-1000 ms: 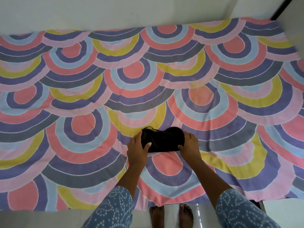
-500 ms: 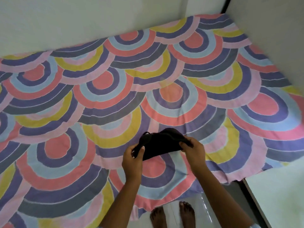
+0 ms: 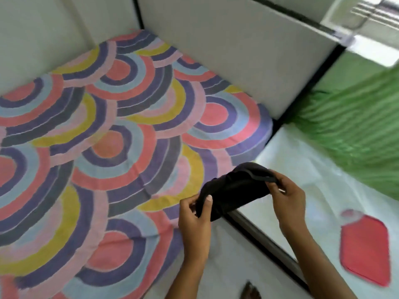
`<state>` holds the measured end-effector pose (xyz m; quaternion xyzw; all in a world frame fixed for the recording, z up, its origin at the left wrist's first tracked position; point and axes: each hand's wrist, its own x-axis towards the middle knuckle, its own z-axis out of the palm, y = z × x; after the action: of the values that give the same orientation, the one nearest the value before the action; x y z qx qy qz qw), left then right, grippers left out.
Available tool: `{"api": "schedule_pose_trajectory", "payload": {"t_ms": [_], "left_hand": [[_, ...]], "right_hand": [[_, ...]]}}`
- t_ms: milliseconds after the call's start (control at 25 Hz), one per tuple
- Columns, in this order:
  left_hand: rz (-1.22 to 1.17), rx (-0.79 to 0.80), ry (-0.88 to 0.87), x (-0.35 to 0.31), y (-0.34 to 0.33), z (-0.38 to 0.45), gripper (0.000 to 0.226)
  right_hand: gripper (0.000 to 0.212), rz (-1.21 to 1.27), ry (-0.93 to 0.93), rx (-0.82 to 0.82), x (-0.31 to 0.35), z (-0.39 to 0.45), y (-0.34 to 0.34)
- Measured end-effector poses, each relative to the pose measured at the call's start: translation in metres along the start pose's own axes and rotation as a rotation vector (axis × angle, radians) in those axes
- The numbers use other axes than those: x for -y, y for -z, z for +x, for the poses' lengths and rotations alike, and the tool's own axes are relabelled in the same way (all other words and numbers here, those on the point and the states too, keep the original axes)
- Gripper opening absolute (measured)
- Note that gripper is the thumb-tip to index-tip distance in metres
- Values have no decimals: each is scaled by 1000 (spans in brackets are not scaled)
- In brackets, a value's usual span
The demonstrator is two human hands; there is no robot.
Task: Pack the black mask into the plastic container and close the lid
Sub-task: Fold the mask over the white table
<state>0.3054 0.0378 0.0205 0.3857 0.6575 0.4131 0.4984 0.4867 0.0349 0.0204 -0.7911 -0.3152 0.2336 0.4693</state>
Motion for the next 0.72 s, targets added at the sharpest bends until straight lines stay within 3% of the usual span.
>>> {"api": "schedule_pose_trajectory", "payload": {"t_ms": [200, 360, 520, 720], "left_hand": [[134, 265, -179, -8, -87, -58, 35], [283, 432, -300, -6, -143, -83, 35], [514, 566, -432, 6, -188, -83, 17], [977, 665, -604, 22, -233, -71, 28]], "right_hand": [[33, -84, -45, -227, -39, 20, 107], [38, -137, -24, -274, -69, 36, 164], [37, -360, 84, -167, -94, 64, 186], [26, -610, 231, 29, -123, 94, 180]]}}
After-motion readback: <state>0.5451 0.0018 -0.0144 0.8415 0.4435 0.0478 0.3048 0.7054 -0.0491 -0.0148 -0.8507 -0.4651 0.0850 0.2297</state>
